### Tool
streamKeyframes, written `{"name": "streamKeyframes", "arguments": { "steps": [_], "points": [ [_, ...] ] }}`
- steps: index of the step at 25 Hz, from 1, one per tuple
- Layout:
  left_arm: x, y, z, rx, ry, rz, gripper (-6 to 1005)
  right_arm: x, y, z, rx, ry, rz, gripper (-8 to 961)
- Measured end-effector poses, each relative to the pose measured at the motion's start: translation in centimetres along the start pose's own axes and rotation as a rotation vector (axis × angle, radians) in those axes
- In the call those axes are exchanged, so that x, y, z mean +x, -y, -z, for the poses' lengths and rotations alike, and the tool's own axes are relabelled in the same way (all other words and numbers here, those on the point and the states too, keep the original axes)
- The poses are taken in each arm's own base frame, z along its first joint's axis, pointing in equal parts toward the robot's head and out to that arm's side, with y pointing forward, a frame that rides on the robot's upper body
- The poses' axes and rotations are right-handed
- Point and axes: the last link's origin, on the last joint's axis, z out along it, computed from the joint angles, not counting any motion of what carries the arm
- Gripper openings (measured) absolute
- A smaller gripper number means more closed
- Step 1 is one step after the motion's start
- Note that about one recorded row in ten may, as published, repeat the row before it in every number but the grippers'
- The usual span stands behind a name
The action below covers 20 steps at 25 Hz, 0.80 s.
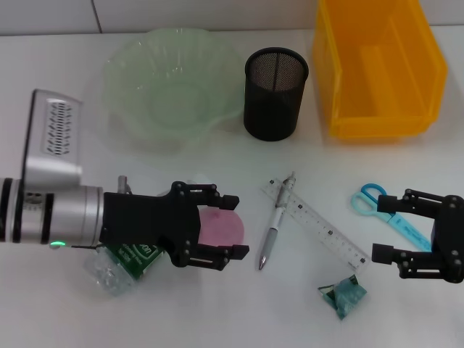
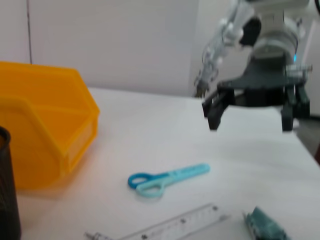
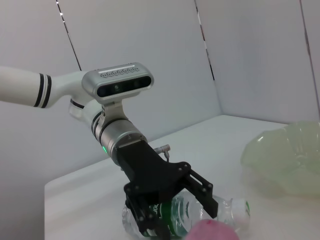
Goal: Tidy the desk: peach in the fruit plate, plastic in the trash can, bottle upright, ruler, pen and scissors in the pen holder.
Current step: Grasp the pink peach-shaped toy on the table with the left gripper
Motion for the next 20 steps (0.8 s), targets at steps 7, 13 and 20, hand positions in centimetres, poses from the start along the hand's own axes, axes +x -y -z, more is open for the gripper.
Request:
{"name": "streamKeyframes", "arguments": {
  "steps": [7, 13, 20],
  "points": [
    [0.0, 0.8, -0.6, 0.035, 0.066, -0.044, 742, 0.1, 0.0, 0.1, 0.002, -0.001, -0.005, 832],
    [-0.1, 1.3, -0.5, 0.063, 0.097, -0.078, 735, 0.1, -0.1, 0.0, 0.000, 0.000, -0.009, 832],
    [-0.2, 1.1, -1.1, 0.045, 0.156, -0.139, 568, 0.2, -0.2, 0.0, -0.003, 0.000, -0.013, 832]
  ]
}}
